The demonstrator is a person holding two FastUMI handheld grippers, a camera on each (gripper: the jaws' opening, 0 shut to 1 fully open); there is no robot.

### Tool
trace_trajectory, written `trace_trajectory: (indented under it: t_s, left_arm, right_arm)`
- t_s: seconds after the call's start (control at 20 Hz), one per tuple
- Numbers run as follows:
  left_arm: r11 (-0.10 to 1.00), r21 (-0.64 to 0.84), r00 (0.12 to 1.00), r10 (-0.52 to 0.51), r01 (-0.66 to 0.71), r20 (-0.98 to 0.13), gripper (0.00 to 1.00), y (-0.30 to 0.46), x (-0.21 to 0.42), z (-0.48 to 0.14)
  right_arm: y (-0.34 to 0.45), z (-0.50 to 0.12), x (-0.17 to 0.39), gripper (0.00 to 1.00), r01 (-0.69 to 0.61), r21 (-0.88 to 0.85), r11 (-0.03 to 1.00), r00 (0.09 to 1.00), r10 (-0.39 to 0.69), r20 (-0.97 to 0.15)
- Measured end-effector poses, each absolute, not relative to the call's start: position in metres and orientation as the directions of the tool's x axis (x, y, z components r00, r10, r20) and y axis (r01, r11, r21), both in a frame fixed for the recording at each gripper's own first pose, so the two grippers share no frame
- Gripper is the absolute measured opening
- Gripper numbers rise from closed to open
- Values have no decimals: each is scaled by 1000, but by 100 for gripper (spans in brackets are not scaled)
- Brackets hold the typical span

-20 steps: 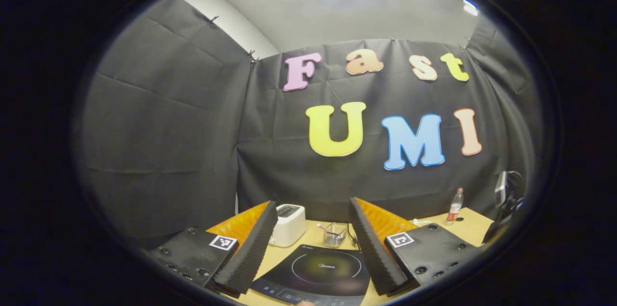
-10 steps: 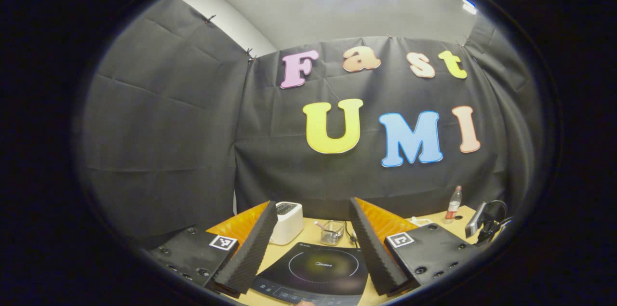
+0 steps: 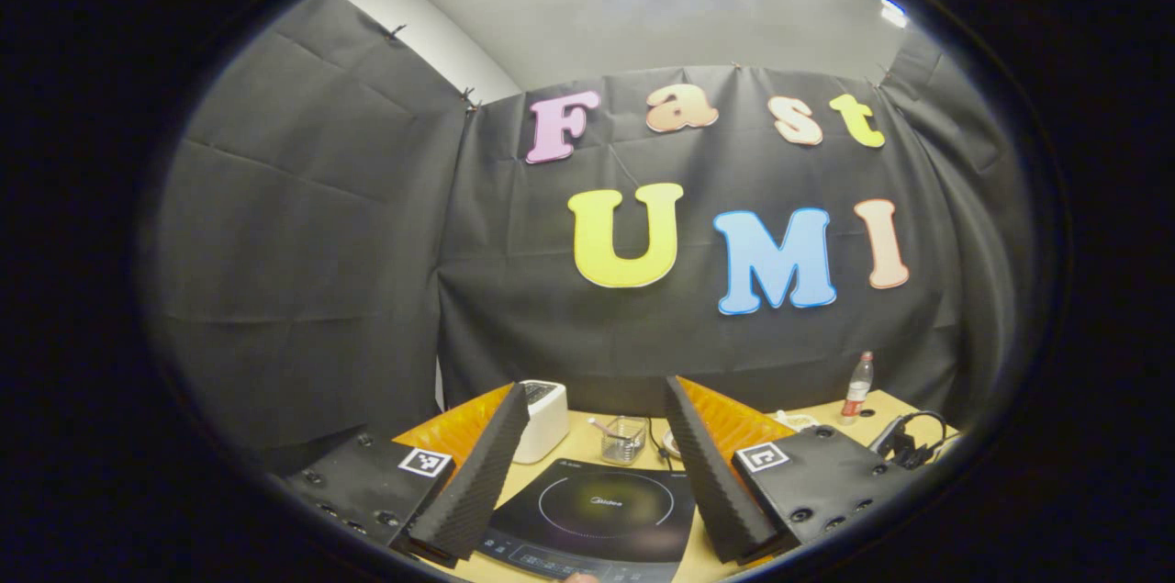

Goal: First push the handle of the pot to place it horizontally, then grasp the pot with both hands and set it on the induction cooktop.

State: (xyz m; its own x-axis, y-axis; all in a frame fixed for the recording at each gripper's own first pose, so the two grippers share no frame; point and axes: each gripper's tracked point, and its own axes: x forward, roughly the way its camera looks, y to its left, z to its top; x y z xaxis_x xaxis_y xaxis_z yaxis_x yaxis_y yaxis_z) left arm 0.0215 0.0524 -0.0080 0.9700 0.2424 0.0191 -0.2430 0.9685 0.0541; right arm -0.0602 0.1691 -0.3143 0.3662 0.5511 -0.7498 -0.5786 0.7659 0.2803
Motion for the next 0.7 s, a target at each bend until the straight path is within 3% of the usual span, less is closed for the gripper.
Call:
trace_trajectory:
  t_s: [0.1,0.2,0.25,0.3,0.35,0.45,0.5,0.65,0.7]
  left_arm:
    - [970,52,971,238,-239,15,96,52,23,-11]
    - [971,47,973,232,-233,12,92,51,27,-12]
    - [972,44,973,229,-229,10,100,49,27,-13]
    - [974,42,974,224,-224,9,96,47,29,-13]
    - [975,40,975,220,-221,9,100,46,29,-13]
    - [977,38,977,212,-212,12,92,41,32,-14]
    - [978,37,978,207,-207,13,100,39,35,-13]
    - [980,27,981,196,-196,11,97,34,40,-14]
    - [981,24,981,192,-192,9,100,34,40,-16]
  right_arm:
    - [167,-315,-58,8,-568,282,773,371,546,-751]
    - [165,-315,-58,8,-563,288,774,368,547,-752]
    - [165,-316,-59,8,-560,291,775,367,547,-753]
    - [164,-315,-58,8,-558,291,777,367,546,-753]
    - [162,-316,-59,8,-556,290,779,368,544,-754]
    - [160,-316,-60,8,-556,288,780,366,541,-757]
    - [159,-316,-60,8,-554,289,781,365,540,-759]
    - [156,-316,-61,8,-547,291,785,361,534,-764]
    - [155,-317,-62,8,-545,289,787,361,531,-767]
